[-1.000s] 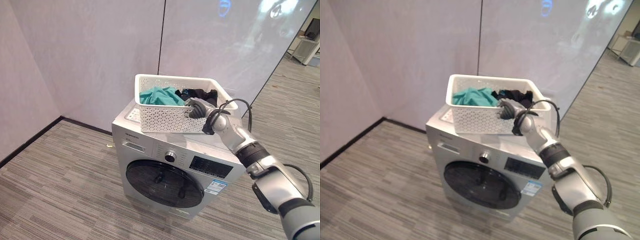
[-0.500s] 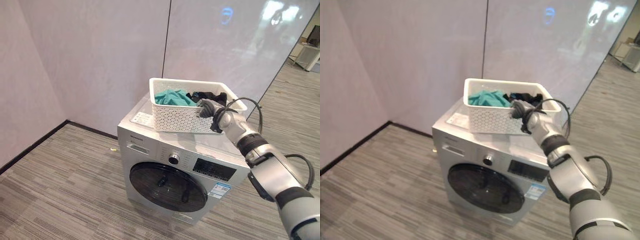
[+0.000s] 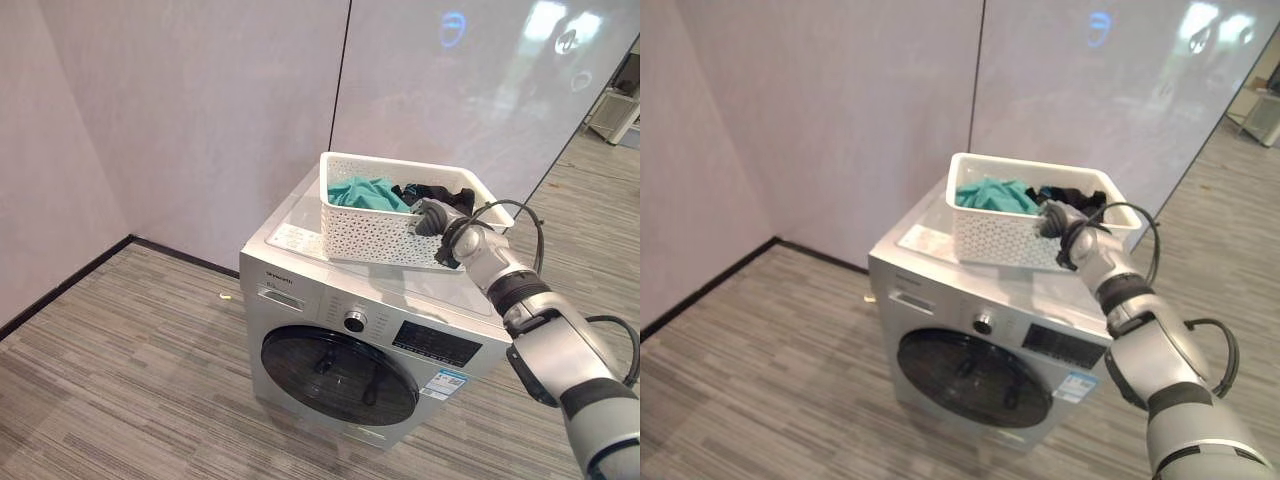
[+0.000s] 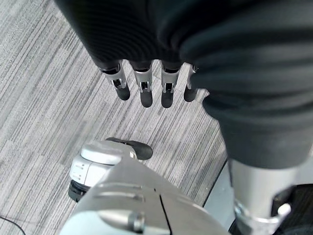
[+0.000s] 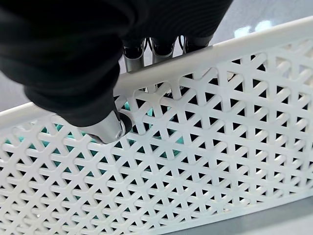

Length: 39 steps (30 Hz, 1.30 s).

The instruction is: Grab the laundry basket,head to the washer,open it,put in the laundry and shut it.

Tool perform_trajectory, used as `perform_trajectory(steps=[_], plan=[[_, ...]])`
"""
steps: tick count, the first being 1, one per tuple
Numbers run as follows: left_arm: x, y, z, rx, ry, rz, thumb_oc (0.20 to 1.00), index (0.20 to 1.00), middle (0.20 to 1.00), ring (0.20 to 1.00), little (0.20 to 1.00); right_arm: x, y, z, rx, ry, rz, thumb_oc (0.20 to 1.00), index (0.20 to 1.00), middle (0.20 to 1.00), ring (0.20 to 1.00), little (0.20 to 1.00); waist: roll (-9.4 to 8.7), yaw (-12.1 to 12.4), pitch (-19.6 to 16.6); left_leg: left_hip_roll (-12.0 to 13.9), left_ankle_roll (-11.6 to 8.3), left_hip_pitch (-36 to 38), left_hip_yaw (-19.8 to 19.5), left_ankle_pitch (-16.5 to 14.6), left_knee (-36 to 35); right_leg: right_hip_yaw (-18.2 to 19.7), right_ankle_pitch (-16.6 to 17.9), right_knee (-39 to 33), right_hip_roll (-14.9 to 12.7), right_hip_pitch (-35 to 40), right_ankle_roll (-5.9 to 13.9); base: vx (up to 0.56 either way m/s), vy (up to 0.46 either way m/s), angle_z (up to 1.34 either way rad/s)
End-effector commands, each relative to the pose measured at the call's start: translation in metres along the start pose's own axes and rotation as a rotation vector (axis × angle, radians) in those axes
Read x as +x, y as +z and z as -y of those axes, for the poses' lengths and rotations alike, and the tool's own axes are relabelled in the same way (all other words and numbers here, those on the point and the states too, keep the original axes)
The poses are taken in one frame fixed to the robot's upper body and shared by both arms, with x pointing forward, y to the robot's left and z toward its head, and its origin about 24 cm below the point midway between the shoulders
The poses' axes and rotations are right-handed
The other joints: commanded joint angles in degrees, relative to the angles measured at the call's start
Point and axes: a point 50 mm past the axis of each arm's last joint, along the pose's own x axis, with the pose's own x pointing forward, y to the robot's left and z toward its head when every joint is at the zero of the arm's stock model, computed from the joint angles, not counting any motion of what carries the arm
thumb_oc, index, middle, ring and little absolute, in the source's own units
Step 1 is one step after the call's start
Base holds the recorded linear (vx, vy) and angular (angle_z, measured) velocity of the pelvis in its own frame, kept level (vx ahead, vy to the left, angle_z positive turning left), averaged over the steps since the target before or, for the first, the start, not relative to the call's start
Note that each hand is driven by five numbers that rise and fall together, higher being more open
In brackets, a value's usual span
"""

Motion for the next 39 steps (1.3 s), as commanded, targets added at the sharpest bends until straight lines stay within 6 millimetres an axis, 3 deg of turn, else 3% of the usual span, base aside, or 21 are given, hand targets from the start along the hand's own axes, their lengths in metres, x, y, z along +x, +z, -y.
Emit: perform_trajectory(steps=[1,4,6,10,15,19,23,37,39], plan=[[0.001,0.007,0.001,-0.015,0.014,-0.016,1.0,1.0,1.0,1.0,1.0,-0.009,-0.04,-0.057,0.098,0.219,-0.196,0.2,0.2,0.2,0.2,0.2,0.86,-0.3,3.7,-1.2,2.43,-1.9,-1.2,0.2,0.4,0.0,1.9,0.0,-1.9,1.0,2.84,0.02,0.038,-0.15],[0.002,0.014,0.006,-0.003,0.004,0.007,1.0,1.0,1.0,1.0,1.0,-0.001,-0.001,-0.05,0.132,0.192,-0.069,0.2,0.2,0.2,0.2,0.2,0.78,-0.9,3.9,-1.4,2.87,-1.0,-0.2,-0.3,0.4,0.8,2.4,0.2,-1.9,0.8,3.31,0.0,0.045,-0.25],[0.002,0.015,0.006,-0.002,0.003,0.012,1.0,1.0,1.0,1.0,1.0,0.0,0.006,-0.046,0.128,0.183,-0.046,0.2,0.2,0.2,0.2,0.2,0.69,-0.8,4.0,-1.4,2.95,-1.0,0.1,-0.4,0.4,1.1,2.6,0.3,-1.8,0.6,3.49,-0.03,0.028,-0.15],[0.002,0.023,0.008,0.01,0.007,0.041,1.0,1.0,1.0,1.0,1.0,0.005,0.042,-0.024,0.138,0.125,0.066,0.2,0.2,0.2,0.2,0.2,-0.17,-1.1,5.3,-1.5,3.46,-0.7,1.8,-0.8,0.4,2.4,4.4,0.7,-1.8,-0.6,4.83,-0.07,0.045,-0.29],[0.001,0.017,-0.001,0.012,0.035,0.02,1.0,1.0,1.0,1.0,1.0,0.005,0.08,-0.001,0.151,0.056,0.186,0.2,0.2,0.2,0.2,0.2,-0.85,-1.2,5.7,-1.7,4.0,0.2,3.8,-1.5,0.4,3.6,5.4,1.1,-2.1,-1.1,5.63,-0.04,0.053,-0.28],[0.0,0.012,-0.007,0.012,0.054,-0.002,1.0,1.0,1.0,1.0,1.0,0.005,0.097,0.005,0.189,0.032,0.234,0.2,0.2,0.2,0.2,0.2,-0.98,-0.8,5.3,-2.0,4.26,0.8,4.4,-1.9,0.4,3.9,5.9,0.8,-2.4,-1.2,5.85,0.0,0.044,-0.23],[0.0,0.012,-0.012,0.01,0.067,-0.009,1.0,1.0,1.0,1.0,1.0,0.006,0.128,0.004,0.273,0.033,0.297,0.2,0.2,0.2,0.2,0.2,-1.57,0.0,4.8,-2.3,4.42,1.0,4.7,-2.1,0.4,3.7,6.4,0.5,-2.7,-1.3,5.94,0.0,0.024,-0.09],[-0.001,0.005,-0.013,-0.016,0.081,-0.039,1.0,1.0,1.0,1.0,1.0,0.0,0.149,-0.01,0.302,0.071,0.374,0.2,0.2,0.2,0.2,0.2,-1.98,0.7,4.3,-2.5,4.16,0.8,3.4,-2.1,0.4,1.4,5.6,0.4,-3.3,-0.6,5.39,0.01,0.001,0.06],[-0.001,0.004,-0.013,-0.017,0.081,-0.04,1.0,1.0,1.0,1.0,1.0,-0.002,0.147,-0.01,0.295,0.061,0.378,0.925,0.925,0.925,0.925,0.925,-1.9,0.4,4.3,-2.4,4.09,0.8,3.4,-2.1,0.4,1.3,5.4,0.5,-3.3,-0.5,5.36,0.0,0.0,0.0]])
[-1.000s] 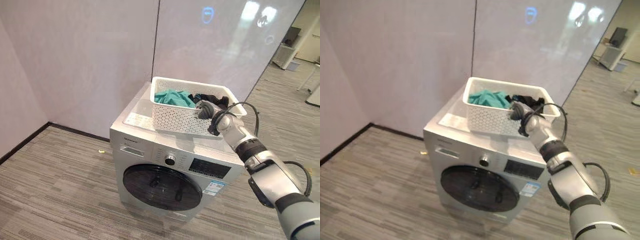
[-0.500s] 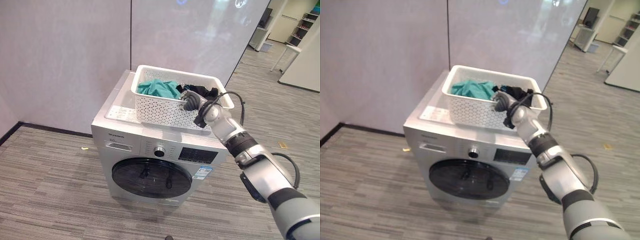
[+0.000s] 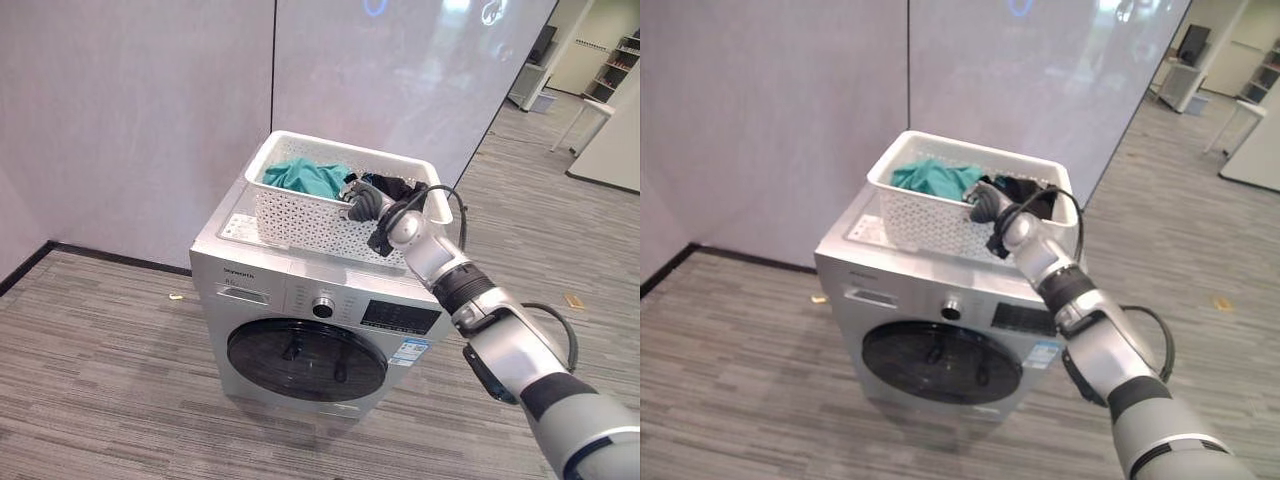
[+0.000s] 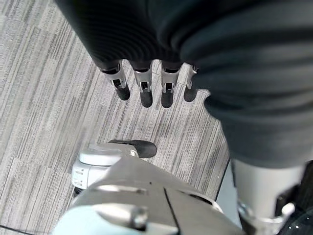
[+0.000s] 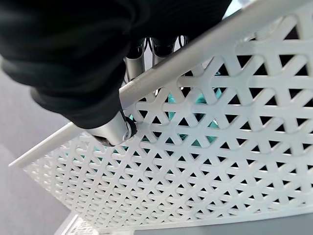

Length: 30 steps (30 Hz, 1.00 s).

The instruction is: Grab the laundry basket,head to the washer,open it,put in the laundry and shut it.

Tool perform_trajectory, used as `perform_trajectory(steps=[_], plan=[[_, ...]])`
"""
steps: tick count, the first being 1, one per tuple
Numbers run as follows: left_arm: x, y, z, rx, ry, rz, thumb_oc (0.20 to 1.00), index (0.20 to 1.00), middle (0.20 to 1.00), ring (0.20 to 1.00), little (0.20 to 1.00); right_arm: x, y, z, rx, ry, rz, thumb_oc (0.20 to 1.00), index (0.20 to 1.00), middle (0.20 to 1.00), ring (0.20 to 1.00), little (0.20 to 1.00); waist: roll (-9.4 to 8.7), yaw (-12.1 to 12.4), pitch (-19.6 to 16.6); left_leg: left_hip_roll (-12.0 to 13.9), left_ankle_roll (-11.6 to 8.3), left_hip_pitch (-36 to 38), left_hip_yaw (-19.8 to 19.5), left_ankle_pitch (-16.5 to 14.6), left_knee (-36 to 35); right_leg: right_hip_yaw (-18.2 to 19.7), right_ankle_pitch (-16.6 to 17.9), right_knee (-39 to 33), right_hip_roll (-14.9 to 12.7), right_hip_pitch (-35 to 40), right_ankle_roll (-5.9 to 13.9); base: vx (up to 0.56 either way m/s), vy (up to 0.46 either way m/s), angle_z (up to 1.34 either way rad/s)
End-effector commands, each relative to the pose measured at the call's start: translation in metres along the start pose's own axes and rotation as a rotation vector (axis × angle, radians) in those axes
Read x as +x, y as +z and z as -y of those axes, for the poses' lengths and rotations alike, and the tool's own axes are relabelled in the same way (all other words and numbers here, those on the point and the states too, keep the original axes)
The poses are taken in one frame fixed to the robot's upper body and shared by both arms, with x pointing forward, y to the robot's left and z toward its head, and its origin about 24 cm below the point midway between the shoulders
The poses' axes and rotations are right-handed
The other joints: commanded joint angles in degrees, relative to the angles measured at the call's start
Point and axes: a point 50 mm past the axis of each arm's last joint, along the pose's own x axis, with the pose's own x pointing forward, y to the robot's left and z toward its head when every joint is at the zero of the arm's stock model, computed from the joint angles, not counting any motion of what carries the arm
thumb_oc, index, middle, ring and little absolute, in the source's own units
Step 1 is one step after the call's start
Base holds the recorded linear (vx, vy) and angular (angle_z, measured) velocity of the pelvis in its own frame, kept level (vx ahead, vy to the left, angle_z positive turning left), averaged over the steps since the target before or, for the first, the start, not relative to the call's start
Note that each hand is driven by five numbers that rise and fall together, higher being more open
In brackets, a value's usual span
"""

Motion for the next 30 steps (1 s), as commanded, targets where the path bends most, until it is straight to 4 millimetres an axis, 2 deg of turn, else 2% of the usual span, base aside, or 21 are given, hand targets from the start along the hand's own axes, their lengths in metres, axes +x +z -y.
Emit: perform_trajectory(steps=[1,2,3,7,12,17,21,22,24,25,26,27,28,29,30], plan=[[-0.001,0.004,-0.011,0.023,0.045,-0.031,1.0,1.0,1.0,1.0,1.0,0.004,0.03,-0.002,0.071,0.007,0.112,1.0,1.0,1.0,1.0,1.0,-0.67,2.1,-0.2,-2.1,2.66,-2.7,-4.1,-1.3,0.4,-2.1,2.6,0.5,-3.3,-0.2,3.88,0.0,0.0,0.0],[-0.001,0.004,-0.01,0.021,0.043,-0.032,1.0,1.0,1.0,1.0,1.0,0.003,0.027,0.0,0.075,-0.004,0.106,1.0,1.0,1.0,1.0,1.0,-0.62,1.9,-0.3,-2.1,2.64,-2.7,-4.0,-1.3,0.4,-2.2,2.6,0.5,-3.3,-0.1,3.81,0.0,0.0,0.0],[-0.001,0.005,-0.01,0.024,0.04,-0.033,1.0,1.0,1.0,1.0,1.0,0.003,0.022,0.002,-0.021,0.004,0.063,1.0,1.0,1.0,1.0,1.0,-0.53,1.9,-0.4,-2.0,2.6,-2.6,-4.0,-1.5,0.4,-2.3,2.4,0.4,-3.3,-0.1,3.67,0.03,-0.012,0.02],[0.0,0.008,-0.005,0.028,0.024,-0.023,1.0,1.0,1.0,1.0,1.0,-0.001,0.036,0.011,-0.038,-0.034,0.124,1.0,1.0,1.0,1.0,1.0,-0.09,1.5,-0.6,-2.0,2.62,-2.4,-3.8,-1.6,0.4,-2.0,2.2,0.3,-3.2,0.0,3.57,0.02,-0.003,0.01],[0.001,0.01,0.002,0.033,0.009,-0.015,1.0,1.0,1.0,1.0,1.0,-0.01,0.038,0.021,-0.067,-0.092,0.162,1.0,1.0,1.0,1.0,1.0,0.53,0.7,-0.8,-1.8,2.7,-1.9,-3.2,-2.0,0.4,-1.4,2.1,0.2,-2.9,0.0,3.62,0.0,-0.001,-0.01],[0.002,0.017,0.015,0.065,-0.016,0.007,1.0,1.0,1.0,1.0,1.0,-0.03,0.04,0.052,-0.128,-0.266,0.225,1.0,1.0,1.0,1.0,1.0,1.48,-0.2,-1.0,-1.7,2.74,-1.3,-2.9,-2.4,0.4,-0.4,1.8,0.1,-2.7,0.1,3.52,0.02,-0.004,-0.02],[0.002,0.025,0.021,0.077,-0.02,0.037,1.0,1.0,1.0,1.0,1.0,-0.056,0.045,0.09,-0.163,-0.484,0.299,1.0,1.0,1.0,1.0,1.0,2.0,-0.6,-1.2,-1.6,2.66,-1.3,-3.1,-2.5,0.4,-0.5,1.4,0.1,-2.6,0.2,3.37,0.01,-0.005,0.02],[0.002,0.028,0.022,0.075,-0.021,0.048,1.0,1.0,1.0,1.0,1.0,-0.069,0.047,0.106,-0.189,-0.58,0.329,1.0,1.0,1.0,1.0,1.0,2.18,-0.8,-1.3,-1.6,2.64,-1.3,-3.2,-2.5,0.4,-0.4,1.3,0.1,-2.6,0.3,3.36,0.03,-0.006,0.04],[0.002,0.03,0.026,0.072,-0.016,0.062,1.0,1.0,1.0,1.0,1.0,-0.093,0.05,0.115,-0.162,-0.697,0.425,1.0,1.0,1.0,1.0,1.0,2.55,-1.1,-1.2,-1.5,2.6,-1.3,-3.4,-2.5,0.4,-0.5,1.1,0.1,-2.6,0.3,3.34,0.01,-0.001,0.02],[0.002,0.032,0.026,0.065,-0.007,0.077,1.0,1.0,1.0,1.0,1.0,-0.121,0.041,0.112,-0.138,-0.764,0.525,1.0,1.0,1.0,1.0,1.0,2.83,-1.8,-1.0,-1.5,2.53,-1.4,-3.6,-2.4,0.4,-0.6,0.8,0.2,-2.5,0.3,3.31,0.0,0.0,0.0],[0.002,0.029,0.022,0.073,0.011,0.086,1.0,1.0,1.0,1.0,1.0,-0.153,0.005,0.11,-0.143,-0.843,0.48,1.0,1.0,1.0,1.0,1.0,3.09,-2.2,-1.0,-1.4,2.47,-1.8,-4.4,-2.2,0.4,-1.1,0.2,0.4,-2.6,0.3,3.05,-0.02,-0.027,0.09],[0.002,0.028,0.02,0.054,0.021,0.085,1.0,1.0,1.0,1.0,1.0,-0.17,-0.011,0.111,-0.168,-0.883,0.44,1.0,1.0,1.0,1.0,1.0,3.34,-3.0,-0.6,-1.3,2.35,-2.1,-4.5,-1.5,0.4,-1.1,0.3,0.7,-2.7,0.1,2.82,0.01,-0.019,0.26],[0.002,0.027,0.019,0.061,0.022,0.083,1.0,1.0,1.0,1.0,1.0,-0.172,-0.013,0.11,-0.168,-0.884,0.433,1.0,1.0,1.0,1.0,1.0,3.32,-2.9,-0.9,-1.3,2.36,-1.9,-4.8,-2.1,0.4,-1.3,-0.1,0.7,-2.6,0.4,2.9,0.03,-0.025,0.43],[0.002,0.02,0.015,0.051,0.034,0.069,1.0,1.0,1.0,1.0,1.0,-0.198,-0.047,0.1,-0.143,-0.897,0.332,1.0,1.0,1.0,1.0,1.0,3.5,-3.9,-1.1,-1.2,2.16,-1.9,-5.2,-2.1,0.4,-1.6,-0.7,0.7,-2.7,0.6,2.64,0.07,-0.023,0.2],[0.001,0.015,0.013,0.046,0.043,0.063,1.0,1.0,1.0,1.0,1.0,-0.21,-0.066,0.09,-0.056,-0.893,0.29,1.0,1.0,1.0,1.0,1.0,3.62,-4.4,-1.2,-1.1,2.02,-1.9,-5.4,-2.2,0.4,-1.9,-1.0,0.6,-2.7,0.7,2.38,0.01,-0.049,0.05]])
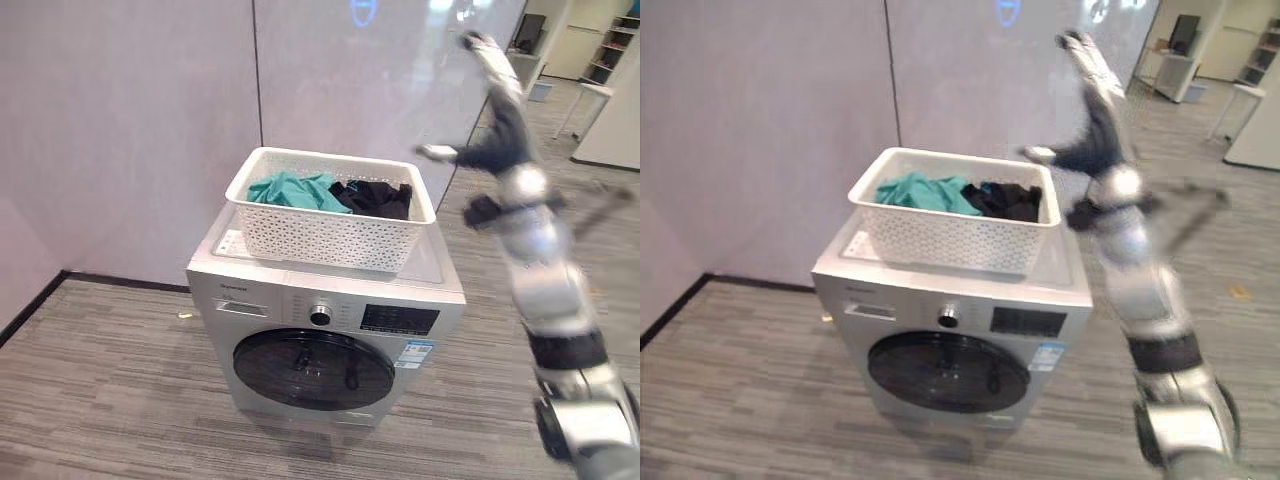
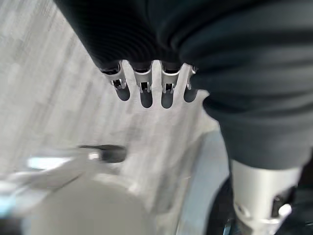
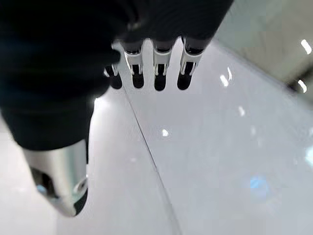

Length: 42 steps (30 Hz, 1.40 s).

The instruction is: Grab the laundry basket,head to the washer,open it,put in the laundry and shut it.

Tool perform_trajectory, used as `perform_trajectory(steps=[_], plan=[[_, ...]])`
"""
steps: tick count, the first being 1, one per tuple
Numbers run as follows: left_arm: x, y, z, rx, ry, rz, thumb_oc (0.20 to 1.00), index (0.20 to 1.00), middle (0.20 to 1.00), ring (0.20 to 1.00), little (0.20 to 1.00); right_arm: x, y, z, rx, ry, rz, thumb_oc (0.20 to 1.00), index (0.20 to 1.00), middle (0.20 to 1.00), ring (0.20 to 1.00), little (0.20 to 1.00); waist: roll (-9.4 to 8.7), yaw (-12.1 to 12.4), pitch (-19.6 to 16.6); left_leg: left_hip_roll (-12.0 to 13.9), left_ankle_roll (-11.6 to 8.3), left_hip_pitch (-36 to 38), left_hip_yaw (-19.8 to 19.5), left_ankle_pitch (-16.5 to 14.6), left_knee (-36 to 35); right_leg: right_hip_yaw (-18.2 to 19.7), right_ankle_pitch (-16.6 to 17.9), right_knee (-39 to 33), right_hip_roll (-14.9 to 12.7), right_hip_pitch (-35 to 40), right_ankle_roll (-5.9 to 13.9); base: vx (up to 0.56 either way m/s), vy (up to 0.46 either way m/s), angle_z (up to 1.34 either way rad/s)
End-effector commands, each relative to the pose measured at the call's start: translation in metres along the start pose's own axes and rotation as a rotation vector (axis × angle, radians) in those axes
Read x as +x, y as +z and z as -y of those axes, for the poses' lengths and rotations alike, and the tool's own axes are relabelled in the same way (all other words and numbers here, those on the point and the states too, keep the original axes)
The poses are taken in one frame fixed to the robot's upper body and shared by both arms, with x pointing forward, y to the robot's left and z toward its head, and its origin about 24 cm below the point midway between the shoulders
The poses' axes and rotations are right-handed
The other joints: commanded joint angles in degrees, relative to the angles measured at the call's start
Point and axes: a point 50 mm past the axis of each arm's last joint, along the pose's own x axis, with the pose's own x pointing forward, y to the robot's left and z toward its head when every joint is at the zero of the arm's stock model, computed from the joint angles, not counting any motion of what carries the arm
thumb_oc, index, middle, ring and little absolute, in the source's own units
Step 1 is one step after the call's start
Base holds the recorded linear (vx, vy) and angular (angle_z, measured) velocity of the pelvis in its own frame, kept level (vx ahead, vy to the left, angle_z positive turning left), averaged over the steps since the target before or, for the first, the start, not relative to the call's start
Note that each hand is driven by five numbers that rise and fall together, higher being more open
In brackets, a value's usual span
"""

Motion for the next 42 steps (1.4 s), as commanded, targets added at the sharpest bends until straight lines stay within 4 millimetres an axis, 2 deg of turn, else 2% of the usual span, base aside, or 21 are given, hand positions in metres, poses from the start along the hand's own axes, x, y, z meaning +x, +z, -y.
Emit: perform_trajectory(steps=[1,3,4,7,9,10,13,14,16,19,20,22,26,28,31,34,35,36,37,38,42], plan=[[0.002,0.014,0.002,0.031,0.03,0.014,1.0,1.0,1.0,1.0,1.0,-0.005,-0.025,0.005,0.204,-0.141,-0.085,1.0,1.0,1.0,1.0,1.0,-1.05,-0.4,1.6,-1.2,1.64,-2.3,-3.8,-0.8,0.6,-0.5,1.1,0.8,-2.1,-0.8,2.53,0.03,-0.045,-0.13],[0.001,0.008,-0.003,0.005,0.042,-0.001,1.0,1.0,1.0,1.0,1.0,-0.05,-0.058,-0.011,0.327,-0.088,-0.307,1.0,1.0,1.0,1.0,1.0,-0.86,-1.0,1.5,-1.0,1.21,-2.3,-4.6,-1.1,0.6,-1.3,0.1,0.5,-2.1,-0.1,2.51,0.02,-0.058,-0.01],[0.001,0.008,-0.006,-0.009,0.05,-0.001,1.0,1.0,1.0,1.0,1.0,-0.08,-0.077,-0.03,0.46,-0.058,-0.467,1.0,1.0,1.0,1.0,1.0,-0.93,-1.4,2.0,-0.8,0.82,-2.7,-4.7,-0.3,0.6,-1.6,0.2,0.7,-2.0,-0.3,2.28,-0.01,-0.07,0.18],[0.001,0.007,-0.008,-0.049,0.048,-0.002,1.0,1.0,1.0,1.0,1.0,-0.141,-0.094,-0.049,0.634,-0.007,-0.716,1.0,1.0,1.0,1.0,1.0,-0.91,-2.2,2.4,-0.4,-0.02,-3.8,-5.1,0.0,0.6,-2.4,-0.4,0.5,-2.0,-0.5,2.12,-0.02,-0.065,0.31],[0.001,0.012,-0.006,-0.046,0.034,0.015,1.0,1.0,1.0,1.0,1.0,-0.195,-0.097,-0.087,0.878,0.068,-0.943,1.0,1.0,1.0,1.0,1.0,-0.98,-2.9,3.6,0.0,-0.91,-5.6,-5.7,1.2,0.6,-3.4,-0.3,0.2,-2.0,-1.1,1.84,-0.08,-0.079,0.16],[0.001,0.012,-0.007,-0.047,0.034,0.015,1.0,1.0,1.0,1.0,1.0,-0.195,-0.097,-0.087,0.88,0.068,-0.942,1.0,1.0,1.0,1.0,1.0,-1.02,-3.0,3.5,0.0,-0.92,-5.8,-5.8,1.2,0.6,-3.5,-0.4,0.2,-2.1,-1.2,1.83,-0.09,-0.053,0.13],[0.002,0.02,-0.002,-0.03,0.022,0.048,1.0,1.0,1.0,1.0,1.0,-0.227,-0.09,-0.125,1.125,0.073,-1.103,1.0,1.0,1.0,1.0,1.0,-0.81,-3.2,4.9,0.3,-1.52,-7.4,-5.9,2.1,0.6,-4.1,0.0,0.0,-2.2,-2.4,1.84,-0.06,-0.021,0.14],[0.002,0.02,-0.002,-0.03,0.022,0.048,1.0,1.0,1.0,1.0,1.0,-0.227,-0.09,-0.125,1.125,0.073,-1.103,1.0,1.0,1.0,1.0,1.0,-0.81,-3.2,4.9,0.3,-1.52,-7.4,-5.9,2.1,0.6,-4.1,0.0,0.0,-2.2,-2.4,1.84,-0.06,-0.006,0.14],[0.002,0.028,0.006,-0.042,0.016,0.088,1.0,1.0,1.0,1.0,1.0,-0.246,-0.078,-0.154,1.317,0.03,-1.212,1.0,1.0,1.0,1.0,1.0,-0.31,-3.1,6.2,0.4,-1.75,-9.2,-5.6,2.8,0.6,-4.1,0.5,0.0,-2.1,-4.1,1.81,-0.09,0.002,0.09],[0.002,0.029,0.005,-0.053,0.028,0.098,1.0,1.0,1.0,1.0,1.0,-0.261,-0.06,-0.166,1.365,0.125,-1.264,1.0,1.0,1.0,1.0,1.0,-0.41,-3.2,6.7,0.5,-2.1,-10.3,-5.4,3.3,0.6,-4.3,0.7,0.0,-2.2,-5.1,1.76,-0.04,-0.012,0.01],[0.002,0.035,0.004,-0.068,0.028,0.121,1.0,1.0,1.0,1.0,1.0,-0.268,-0.053,-0.168,1.348,0.28,-1.263,1.0,1.0,1.0,1.0,1.0,-0.66,-3.1,7.6,0.6,-2.5,-11.5,-5.8,3.9,0.6,-4.6,1.0,0.0,-2.2,-5.9,1.63,-0.06,-0.052,0.04],[0.002,0.04,0.003,-0.093,0.038,0.137,1.0,1.0,1.0,1.0,1.0,-0.265,-0.056,-0.163,1.384,0.192,-1.253,1.0,1.0,1.0,1.0,1.0,-0.78,-3.3,8.2,0.7,-2.82,-12.7,-6.7,4.5,0.6,-5.0,1.0,0.0,-2.1,-6.5,1.41,-0.03,-0.062,0.03],[0.002,0.043,0.004,-0.077,0.039,0.15,1.0,1.0,1.0,1.0,1.0,-0.273,-0.055,-0.163,1.23,0.44,-1.25,1.0,1.0,1.0,1.0,1.0,-1.2,-2.8,8.2,0.6,-3.14,-13.8,-8.0,4.9,0.6,-6.2,0.9,0.0,-2.3,-6.6,1.21,0.01,-0.042,0.24],[0.002,0.046,0.002,-0.071,0.04,0.16,1.0,1.0,1.0,1.0,1.0,-0.267,-0.056,-0.16,1.142,0.544,-1.191,1.0,1.0,1.0,1.0,1.0,-1.42,-2.5,8.4,0.7,-3.18,-14.2,-8.0,5.0,0.6,-6.5,0.8,0.0,-2.3,-6.9,1.31,0.01,-0.036,0.05],[0.002,0.049,-0.001,-0.07,0.049,0.171,1.0,1.0,1.0,1.0,1.0,-0.255,-0.064,-0.157,1.057,0.596,-1.131,1.0,1.0,1.0,1.0,1.0,-1.62,-2.2,8.4,0.7,-3.25,-14.4,-7.9,5.0,0.6,-6.7,0.8,0.0,-2.3,-7.1,1.34,0.0,-0.007,-0.01],[0.001,0.051,-0.004,-0.037,0.049,0.179,1.0,1.0,1.0,1.0,1.0,-0.228,-0.081,-0.14,0.709,0.75,-0.966,1.0,1.0,1.0,1.0,1.0,-1.61,-1.4,8.7,0.8,-3.25,-14.4,-8.6,4.9,0.6,-7.4,0.5,0.0,-2.3,-6.7,1.39,0.0,-0.005,0.02],[0.001,0.051,-0.003,-0.037,0.049,0.179,1.0,1.0,1.0,1.0,1.0,-0.228,-0.081,-0.14,0.709,0.75,-0.966,1.0,1.0,1.0,1.0,1.0,-1.62,-1.4,8.6,0.8,-3.24,-14.6,-8.7,5.0,0.6,-7.5,0.6,0.0,-2.4,-6.9,1.4,0.02,-0.018,0.1],[0.001,0.051,-0.006,-0.012,0.049,0.18,1.0,1.0,1.0,1.0,1.0,-0.213,-0.086,-0.128,0.583,0.775,-0.875,1.0,1.0,1.0,1.0,1.0,-1.72,-1.2,8.6,0.7,-3.17,-14.7,-8.9,4.9,0.6,-7.7,0.4,0.0,-2.4,-6.9,1.49,0.01,-0.008,0.26],[0.001,0.051,-0.006,-0.012,0.049,0.18,1.0,1.0,1.0,1.0,1.0,-0.213,-0.086,-0.128,0.583,0.775,-0.875,1.0,1.0,1.0,1.0,1.0,-1.72,-1.2,8.6,0.7,-3.17,-14.7,-8.9,4.9,0.6,-7.7,0.4,0.0,-2.4,-6.9,1.49,0.02,-0.021,0.21],[0.001,0.053,-0.006,0.007,0.047,0.185,1.0,1.0,1.0,1.0,1.0,-0.195,-0.092,-0.116,0.45,0.795,-0.784,1.0,1.0,1.0,1.0,1.0,-1.9,-0.9,8.6,0.8,-3.18,-14.7,-9.0,4.9,0.6,-7.9,0.3,0.0,-2.4,-6.8,1.6,0.02,-0.019,0.18],[0.001,0.057,-0.002,0.014,0.035,0.2,1.0,1.0,1.0,1.0,1.0,-0.167,-0.095,-0.106,0.31,0.807,-0.668,1.0,1.0,1.0,1.0,1.0,-2.0,-0.4,8.8,0.8,-3.15,-14.9,-9.5,4.9,0.6,-8.3,0.1,0.0,-2.3,-6.7,1.59,0.0,-0.004,0.01]])
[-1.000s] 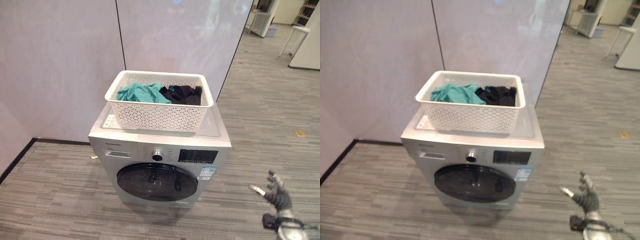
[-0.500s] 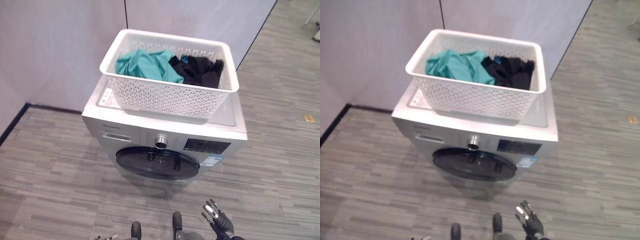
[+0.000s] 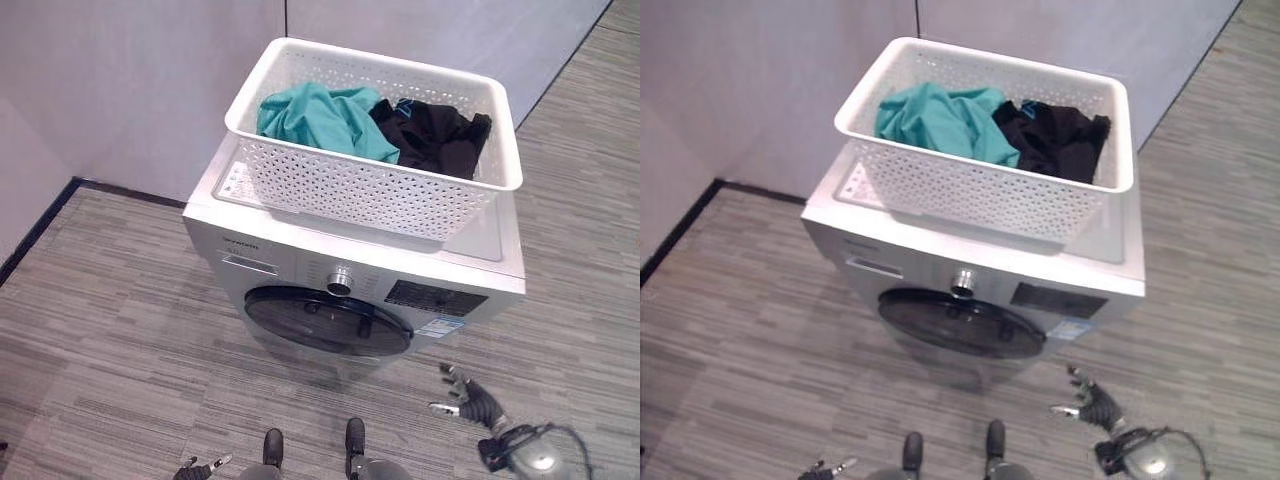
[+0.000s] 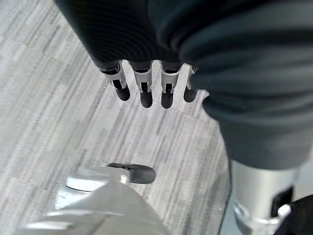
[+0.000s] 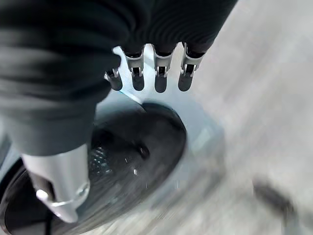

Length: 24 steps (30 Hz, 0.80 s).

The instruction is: Grab the laundry basket,head to the washer,open it,put in the laundry and shut it.

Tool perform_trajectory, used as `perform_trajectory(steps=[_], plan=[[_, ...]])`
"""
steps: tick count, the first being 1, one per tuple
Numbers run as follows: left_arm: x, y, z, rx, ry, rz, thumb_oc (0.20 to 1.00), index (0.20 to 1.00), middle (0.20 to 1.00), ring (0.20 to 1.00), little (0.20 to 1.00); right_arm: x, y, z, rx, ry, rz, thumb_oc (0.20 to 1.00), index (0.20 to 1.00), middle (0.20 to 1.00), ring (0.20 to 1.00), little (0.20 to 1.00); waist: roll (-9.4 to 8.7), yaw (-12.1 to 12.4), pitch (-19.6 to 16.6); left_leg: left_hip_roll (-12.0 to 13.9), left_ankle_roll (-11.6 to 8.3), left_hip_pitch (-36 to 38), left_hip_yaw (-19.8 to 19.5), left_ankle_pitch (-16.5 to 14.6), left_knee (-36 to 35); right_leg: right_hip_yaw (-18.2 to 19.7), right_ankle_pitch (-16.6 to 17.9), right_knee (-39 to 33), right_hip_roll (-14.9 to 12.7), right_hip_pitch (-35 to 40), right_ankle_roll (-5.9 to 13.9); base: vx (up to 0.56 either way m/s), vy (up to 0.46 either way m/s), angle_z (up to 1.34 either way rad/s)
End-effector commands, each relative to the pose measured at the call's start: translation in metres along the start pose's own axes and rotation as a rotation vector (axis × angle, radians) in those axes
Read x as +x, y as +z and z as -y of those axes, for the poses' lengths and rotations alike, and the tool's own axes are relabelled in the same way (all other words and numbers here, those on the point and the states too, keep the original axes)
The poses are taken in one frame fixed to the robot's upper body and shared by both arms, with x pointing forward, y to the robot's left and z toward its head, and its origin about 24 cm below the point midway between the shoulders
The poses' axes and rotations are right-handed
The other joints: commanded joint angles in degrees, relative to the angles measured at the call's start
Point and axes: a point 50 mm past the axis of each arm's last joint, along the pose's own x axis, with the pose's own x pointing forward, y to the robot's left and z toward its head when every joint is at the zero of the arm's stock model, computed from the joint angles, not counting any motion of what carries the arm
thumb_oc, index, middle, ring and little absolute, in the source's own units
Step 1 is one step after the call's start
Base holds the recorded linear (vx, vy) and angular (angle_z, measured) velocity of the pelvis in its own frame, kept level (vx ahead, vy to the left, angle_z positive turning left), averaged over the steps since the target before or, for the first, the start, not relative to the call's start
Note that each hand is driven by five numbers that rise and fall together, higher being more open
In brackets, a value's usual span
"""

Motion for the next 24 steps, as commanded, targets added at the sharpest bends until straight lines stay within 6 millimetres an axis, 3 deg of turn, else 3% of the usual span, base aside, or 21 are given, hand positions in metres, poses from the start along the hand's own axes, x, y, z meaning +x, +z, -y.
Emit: perform_trajectory(steps=[1,5,10,20,24], plan=[[0.002,0.011,-0.008,0.049,0.024,0.017,1.0,1.0,1.0,1.0,1.0,0.002,0.023,0.009,-0.131,-0.046,0.096,1.0,1.0,1.0,1.0,1.0,-1.45,1.3,-0.5,0.5,-1.58,-3.9,-1.4,2.2,0.4,-0.4,0.2,0.4,-1.9,0.8,2.28,0.0,0.0,0.0],[0.002,0.013,-0.006,0.052,0.019,0.026,1.0,1.0,1.0,1.0,1.0,0.002,0.031,0.015,-0.224,-0.076,0.117,1.0,1.0,1.0,1.0,1.0,-1.21,1.6,-0.4,0.6,-1.53,-3.8,-1.7,2.1,0.4,-0.7,0.1,0.4,-1.8,1.1,2.27,0.01,-0.013,0.06],[0.003,0.016,-0.001,0.083,0.01,0.037,1.0,1.0,1.0,1.0,1.0,0.015,0.038,0.006,-0.307,-0.059,0.131,1.0,1.0,1.0,1.0,1.0,-0.77,2.3,0.2,0.5,-1.43,-4.0,-2.0,2.2,0.4,-1.1,-0.1,0.4,-1.8,1.1,2.2,0.0,-0.005,0.05],[0.003,0.015,0.005,0.129,-0.001,0.04,1.0,1.0,1.0,1.0,1.0,0.045,0.025,-0.016,-0.402,0.005,0.036,1.0,1.0,1.0,1.0,1.0,0.2,3.5,-0.6,0.3,-1.15,-4.1,-2.2,2.2,0.4,-1.2,-0.1,0.4,-2.0,1.1,2.17,0.0,0.0,0.0],[0.003,0.018,0.005,0.138,-0.003,0.059,1.0,1.0,1.0,1.0,1.0,0.05,0.019,-0.016,-0.468,0.006,0.005,1.0,1.0,1.0,1.0,1.0,0.36,3.9,-1.0,0.2,-1.08,-3.9,-2.3,2.2,0.4,-1.3,-0.2,0.4,-2.1,1.3,2.15,0.0,0.0,0.0]])
